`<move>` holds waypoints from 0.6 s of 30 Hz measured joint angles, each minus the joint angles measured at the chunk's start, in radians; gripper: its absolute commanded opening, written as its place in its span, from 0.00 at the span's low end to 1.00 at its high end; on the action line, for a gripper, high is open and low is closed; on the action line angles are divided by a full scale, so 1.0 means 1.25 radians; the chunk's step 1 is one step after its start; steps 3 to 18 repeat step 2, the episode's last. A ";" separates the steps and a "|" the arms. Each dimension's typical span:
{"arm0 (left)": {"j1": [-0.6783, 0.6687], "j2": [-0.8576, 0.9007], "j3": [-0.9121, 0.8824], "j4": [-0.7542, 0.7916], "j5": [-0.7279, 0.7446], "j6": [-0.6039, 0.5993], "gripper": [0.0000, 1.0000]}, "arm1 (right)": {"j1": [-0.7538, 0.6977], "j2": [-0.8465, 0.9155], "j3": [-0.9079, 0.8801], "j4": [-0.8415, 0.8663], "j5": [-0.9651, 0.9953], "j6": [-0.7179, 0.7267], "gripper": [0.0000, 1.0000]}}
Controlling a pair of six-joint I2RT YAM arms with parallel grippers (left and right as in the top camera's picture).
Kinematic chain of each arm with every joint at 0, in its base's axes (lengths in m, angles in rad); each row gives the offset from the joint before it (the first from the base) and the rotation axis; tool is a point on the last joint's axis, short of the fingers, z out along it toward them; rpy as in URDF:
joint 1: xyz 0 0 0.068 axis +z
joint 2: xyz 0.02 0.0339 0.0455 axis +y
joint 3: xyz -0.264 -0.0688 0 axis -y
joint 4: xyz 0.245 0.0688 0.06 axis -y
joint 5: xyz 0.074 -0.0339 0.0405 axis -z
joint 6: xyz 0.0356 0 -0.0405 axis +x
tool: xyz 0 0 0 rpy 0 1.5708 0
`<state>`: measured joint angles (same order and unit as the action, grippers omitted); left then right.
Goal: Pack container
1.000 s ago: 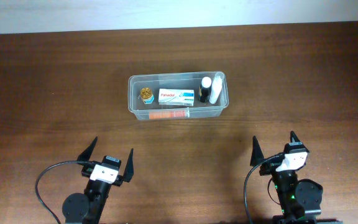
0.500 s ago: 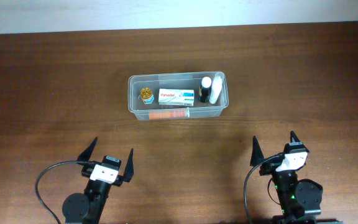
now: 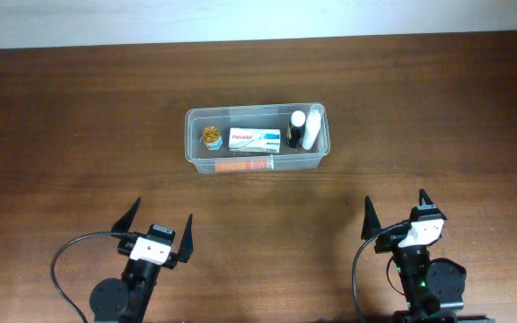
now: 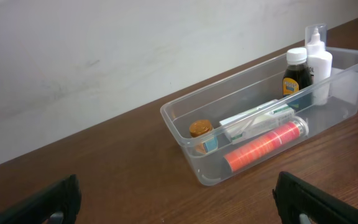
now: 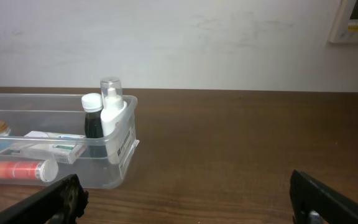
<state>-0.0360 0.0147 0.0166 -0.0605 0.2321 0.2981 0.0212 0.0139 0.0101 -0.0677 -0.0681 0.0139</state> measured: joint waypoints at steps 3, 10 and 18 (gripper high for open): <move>0.000 0.000 0.000 0.000 0.000 0.000 1.00 | 0.000 0.000 0.000 0.000 0.000 0.000 0.98; 0.000 0.000 0.000 0.000 0.000 0.000 1.00 | 0.000 0.000 0.000 0.000 0.000 0.000 0.98; 0.000 0.000 0.000 0.000 0.000 0.000 1.00 | 0.000 0.000 0.000 0.000 0.000 0.000 0.98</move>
